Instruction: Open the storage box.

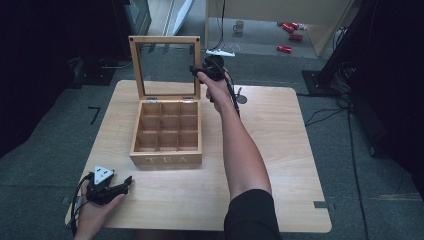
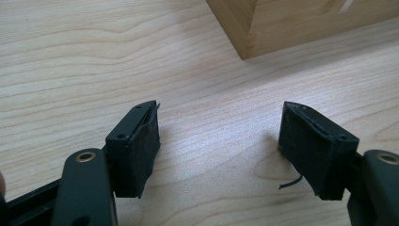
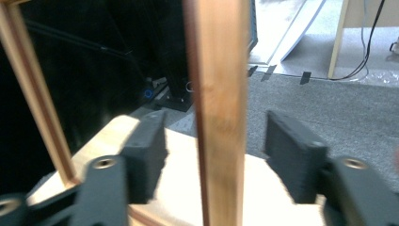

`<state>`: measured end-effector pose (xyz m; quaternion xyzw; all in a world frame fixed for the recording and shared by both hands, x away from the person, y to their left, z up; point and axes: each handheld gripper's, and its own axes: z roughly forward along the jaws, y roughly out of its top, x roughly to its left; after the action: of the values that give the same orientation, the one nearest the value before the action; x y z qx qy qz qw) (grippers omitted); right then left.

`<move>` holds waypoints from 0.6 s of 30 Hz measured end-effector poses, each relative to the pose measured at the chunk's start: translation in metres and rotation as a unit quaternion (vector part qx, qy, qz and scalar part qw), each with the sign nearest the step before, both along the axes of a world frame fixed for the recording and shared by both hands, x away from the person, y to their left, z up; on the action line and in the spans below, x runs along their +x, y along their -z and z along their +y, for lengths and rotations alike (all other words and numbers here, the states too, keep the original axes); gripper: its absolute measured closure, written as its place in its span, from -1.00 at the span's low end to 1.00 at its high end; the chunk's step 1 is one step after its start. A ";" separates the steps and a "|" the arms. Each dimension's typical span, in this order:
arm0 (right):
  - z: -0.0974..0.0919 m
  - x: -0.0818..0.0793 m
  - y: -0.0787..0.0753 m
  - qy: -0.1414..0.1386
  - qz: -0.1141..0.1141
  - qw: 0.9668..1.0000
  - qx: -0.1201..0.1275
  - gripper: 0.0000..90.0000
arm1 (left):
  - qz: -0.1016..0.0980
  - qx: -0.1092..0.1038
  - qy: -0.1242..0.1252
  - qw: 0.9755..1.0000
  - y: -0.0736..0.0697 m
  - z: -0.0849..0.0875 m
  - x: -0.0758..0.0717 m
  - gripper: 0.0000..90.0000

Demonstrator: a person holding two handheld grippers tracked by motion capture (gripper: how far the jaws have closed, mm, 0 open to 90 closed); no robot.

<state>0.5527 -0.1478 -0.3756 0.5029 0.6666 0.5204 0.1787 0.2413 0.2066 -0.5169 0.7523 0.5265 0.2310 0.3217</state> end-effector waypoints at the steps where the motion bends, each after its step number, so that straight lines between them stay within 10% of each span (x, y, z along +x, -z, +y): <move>1: 0.000 -0.003 -0.001 -0.002 -0.002 1.000 -0.005 -0.22 | 0.000 0.000 0.000 1.000 0.000 0.000 0.000 -0.33; 9: -0.008 -0.039 -0.007 -0.012 -0.015 0.999 -0.032 -0.68 | 0.000 0.000 0.000 1.000 0.000 0.000 0.000 -0.33; 18: -0.042 -0.079 -0.008 0.006 -0.019 0.998 -0.052 -0.71 | 0.000 0.001 0.000 1.000 0.000 0.000 0.000 -0.33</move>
<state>0.4735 -0.1897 -0.3679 0.4870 0.6858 0.4938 0.2205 0.2413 0.2067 -0.5169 0.7528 0.5261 0.2309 0.3212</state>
